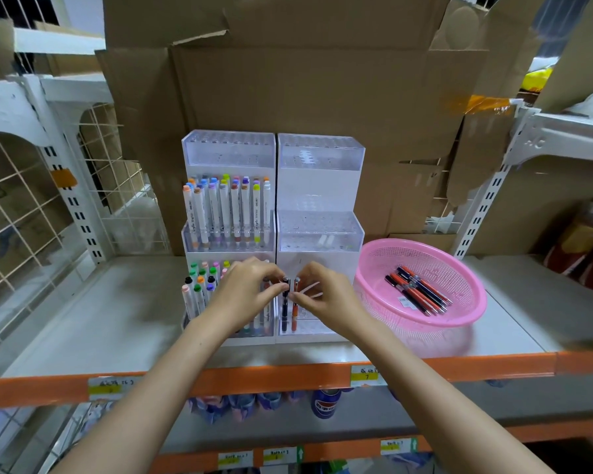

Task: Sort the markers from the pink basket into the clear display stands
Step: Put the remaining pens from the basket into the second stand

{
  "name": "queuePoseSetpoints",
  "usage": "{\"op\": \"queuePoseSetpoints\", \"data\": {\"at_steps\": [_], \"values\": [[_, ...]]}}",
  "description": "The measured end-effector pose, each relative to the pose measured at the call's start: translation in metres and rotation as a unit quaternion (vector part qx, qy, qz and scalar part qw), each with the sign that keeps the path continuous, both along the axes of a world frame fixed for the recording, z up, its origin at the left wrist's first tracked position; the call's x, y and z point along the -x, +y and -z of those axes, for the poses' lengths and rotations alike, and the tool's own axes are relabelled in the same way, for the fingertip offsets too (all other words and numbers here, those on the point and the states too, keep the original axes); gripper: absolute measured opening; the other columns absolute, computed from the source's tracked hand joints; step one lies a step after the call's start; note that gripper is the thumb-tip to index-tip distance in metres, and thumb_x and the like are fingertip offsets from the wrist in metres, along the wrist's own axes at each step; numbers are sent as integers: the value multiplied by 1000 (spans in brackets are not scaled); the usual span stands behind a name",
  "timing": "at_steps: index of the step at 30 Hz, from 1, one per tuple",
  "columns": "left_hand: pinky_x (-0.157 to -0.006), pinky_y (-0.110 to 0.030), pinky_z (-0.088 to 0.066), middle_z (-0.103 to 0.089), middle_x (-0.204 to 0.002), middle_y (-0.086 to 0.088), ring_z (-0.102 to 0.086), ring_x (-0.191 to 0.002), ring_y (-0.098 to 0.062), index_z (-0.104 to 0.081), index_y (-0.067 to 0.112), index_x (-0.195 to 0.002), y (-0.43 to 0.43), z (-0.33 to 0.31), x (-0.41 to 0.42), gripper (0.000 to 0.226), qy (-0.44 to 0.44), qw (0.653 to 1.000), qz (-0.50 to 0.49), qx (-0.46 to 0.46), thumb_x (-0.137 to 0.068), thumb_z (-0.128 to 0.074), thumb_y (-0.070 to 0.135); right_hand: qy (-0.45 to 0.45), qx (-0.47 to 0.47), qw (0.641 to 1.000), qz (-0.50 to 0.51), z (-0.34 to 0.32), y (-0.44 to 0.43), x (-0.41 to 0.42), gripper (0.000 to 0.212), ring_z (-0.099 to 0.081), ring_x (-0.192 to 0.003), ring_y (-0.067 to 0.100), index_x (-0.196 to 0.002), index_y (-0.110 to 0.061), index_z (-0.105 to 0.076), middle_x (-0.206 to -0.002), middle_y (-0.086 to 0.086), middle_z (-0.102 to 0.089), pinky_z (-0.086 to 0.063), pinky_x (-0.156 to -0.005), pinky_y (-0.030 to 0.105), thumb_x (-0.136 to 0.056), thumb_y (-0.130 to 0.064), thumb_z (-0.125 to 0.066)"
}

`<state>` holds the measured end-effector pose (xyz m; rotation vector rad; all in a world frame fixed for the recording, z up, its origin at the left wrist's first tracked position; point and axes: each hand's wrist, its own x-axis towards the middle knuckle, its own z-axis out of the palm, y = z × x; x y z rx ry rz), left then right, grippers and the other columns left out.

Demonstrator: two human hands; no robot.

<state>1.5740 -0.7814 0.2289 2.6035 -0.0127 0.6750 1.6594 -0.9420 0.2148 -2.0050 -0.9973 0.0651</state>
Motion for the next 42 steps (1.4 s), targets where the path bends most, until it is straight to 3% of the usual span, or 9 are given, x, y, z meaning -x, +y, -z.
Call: {"op": "queuePoseSetpoints", "data": {"at_steps": [4, 9, 14, 21, 29, 37, 42], "values": [[-80, -39, -47, -59, -81, 15, -53, -82, -8, -71, 20, -95, 0, 0, 0, 16, 0, 1000, -2, 2, -85, -67, 33, 5, -6, 1000, 5, 3, -1, -1, 10, -67, -77, 18, -86, -7, -62, -81, 5, -68, -55, -70, 22, -84, -11, -71], [-81, -40, -47, -60, -82, 14, -56, -83, -9, -72, 20, -96, -1, 0, 1, 17, -2, 1000, -2, 5, -84, -68, 32, 9, -7, 1000, 4, 5, 0, -4, 7, -68, -79, 19, -90, -2, -67, -82, 9, -71, -56, -77, 31, -84, -4, -64], [-81, -37, -46, -59, -83, 15, -54, -83, -8, -71, 21, -96, -1, -1, 1, 17, 1, 1000, -3, 4, -85, -67, 33, 8, 1, 1000, -1, 4, -1, -2, 12, -68, -81, 16, -96, -4, -69, -87, 8, -71, -56, -76, 24, -86, -7, -64], [-81, -36, -46, -59, -83, 15, -54, -83, -7, -71, 20, -97, -2, -3, 3, 17, 6, 1000, -1, 5, -85, -67, 32, 2, 7, 1000, 1, 4, -1, -1, 10, -68, -81, 16, -95, -5, -69, -87, 7, -71, -56, -76, 24, -87, -8, -63], [-81, -33, -45, -58, -82, 15, -53, -83, -7, -71, 20, -96, -4, -6, 5, 16, 17, 1000, -1, 4, -86, -66, 31, -8, 14, 1000, -1, 2, 0, -1, 10, -68, -81, 16, -95, -3, -67, -88, 8, -70, -51, -70, 11, -88, -7, -63], [-81, -28, -44, -60, -87, 16, -53, -83, -1, -69, 22, -100, -1, -11, 3, 19, 22, 1000, 3, 3, -85, -67, 33, 8, 15, 1000, 0, 1, -4, -4, 20, -66, -86, 10, -110, -12, -63, -96, 2, -68, -47, -69, 4, -89, -13, -63], [-84, -21, -44, -63, -99, 12, -54, -93, -2, -67, 21, -107, -7, -22, -5, 26, 18, 1000, 15, -3, -86, -65, 35, 14, 6, 1000, 9, -4, -13, -8, 28, -66, -90, 9, -117, -17, -60, -101, 2, -68, -54, -77, 16, -90, -18, -64]]}}
